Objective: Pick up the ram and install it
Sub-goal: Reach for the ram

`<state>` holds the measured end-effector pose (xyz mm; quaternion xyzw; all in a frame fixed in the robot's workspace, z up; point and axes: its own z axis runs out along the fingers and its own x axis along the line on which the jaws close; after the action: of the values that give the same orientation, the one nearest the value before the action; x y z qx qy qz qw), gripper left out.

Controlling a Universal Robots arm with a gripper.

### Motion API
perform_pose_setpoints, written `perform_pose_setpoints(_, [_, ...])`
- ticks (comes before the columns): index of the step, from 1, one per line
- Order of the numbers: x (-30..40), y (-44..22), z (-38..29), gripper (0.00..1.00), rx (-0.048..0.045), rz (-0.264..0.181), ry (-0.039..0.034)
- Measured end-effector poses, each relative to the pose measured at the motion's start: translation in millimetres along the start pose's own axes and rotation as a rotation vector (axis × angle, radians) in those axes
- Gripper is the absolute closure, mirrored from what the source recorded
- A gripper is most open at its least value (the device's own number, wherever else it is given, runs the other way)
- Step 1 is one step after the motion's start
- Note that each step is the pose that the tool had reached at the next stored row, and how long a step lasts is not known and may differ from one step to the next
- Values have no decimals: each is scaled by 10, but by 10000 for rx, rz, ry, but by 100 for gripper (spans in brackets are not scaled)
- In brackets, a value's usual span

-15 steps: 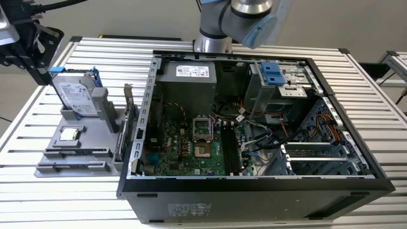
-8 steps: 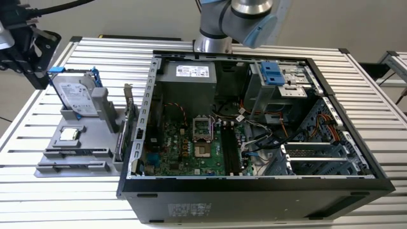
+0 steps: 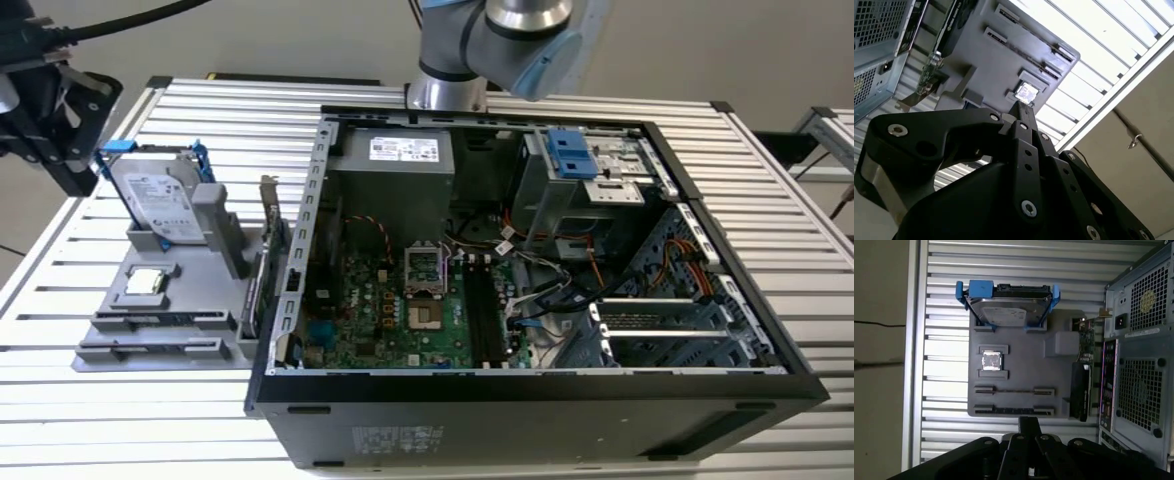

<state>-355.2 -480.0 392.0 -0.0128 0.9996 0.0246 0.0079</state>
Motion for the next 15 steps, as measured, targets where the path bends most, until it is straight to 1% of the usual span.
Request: perform_pose_setpoints(15, [5, -201, -10, 100, 0, 1, 5])
